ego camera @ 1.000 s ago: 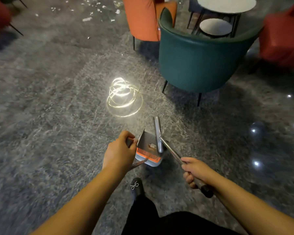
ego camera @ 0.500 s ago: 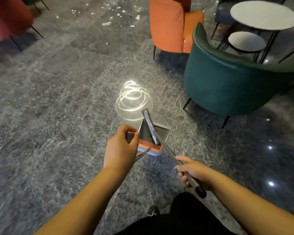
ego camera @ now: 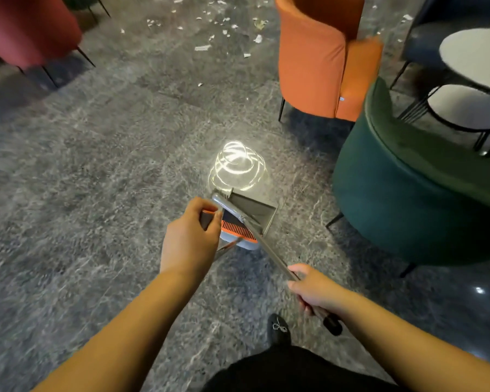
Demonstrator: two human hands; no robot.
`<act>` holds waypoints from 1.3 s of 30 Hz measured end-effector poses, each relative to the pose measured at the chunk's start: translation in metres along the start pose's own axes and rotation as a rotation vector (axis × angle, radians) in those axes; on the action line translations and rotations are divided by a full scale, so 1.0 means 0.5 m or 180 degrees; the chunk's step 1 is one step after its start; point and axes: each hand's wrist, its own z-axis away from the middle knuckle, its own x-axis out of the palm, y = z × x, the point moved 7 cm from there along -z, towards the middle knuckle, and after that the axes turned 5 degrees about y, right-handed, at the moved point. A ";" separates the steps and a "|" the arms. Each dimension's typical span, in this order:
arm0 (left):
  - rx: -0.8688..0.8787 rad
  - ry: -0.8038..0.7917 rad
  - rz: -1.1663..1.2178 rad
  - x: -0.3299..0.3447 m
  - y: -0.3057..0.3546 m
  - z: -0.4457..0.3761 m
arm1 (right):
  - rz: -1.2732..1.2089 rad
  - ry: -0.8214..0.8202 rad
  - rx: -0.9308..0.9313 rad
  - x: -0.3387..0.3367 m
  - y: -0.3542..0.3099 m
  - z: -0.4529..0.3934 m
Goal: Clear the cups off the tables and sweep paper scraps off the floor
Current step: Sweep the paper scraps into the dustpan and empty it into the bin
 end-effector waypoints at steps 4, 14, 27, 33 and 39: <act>-0.0055 0.0085 0.0022 0.019 0.016 -0.117 | 0.0244 -0.0095 0.0018 -0.063 -0.099 -0.088; -0.0099 0.0099 -0.0049 0.063 -0.008 -0.465 | -0.0773 -0.0321 0.0150 -0.111 -0.367 -0.340; 0.0112 0.0174 0.0137 0.101 0.022 -0.978 | -0.0824 0.0073 0.0475 -0.194 -0.716 -0.628; 0.0042 0.0195 -0.0003 0.164 0.046 -1.205 | -0.0212 0.0214 0.0234 -0.291 -0.849 -0.789; -0.0078 0.0131 -0.0189 0.253 0.101 -1.439 | -0.0135 0.0217 0.0065 -0.415 -1.035 -0.968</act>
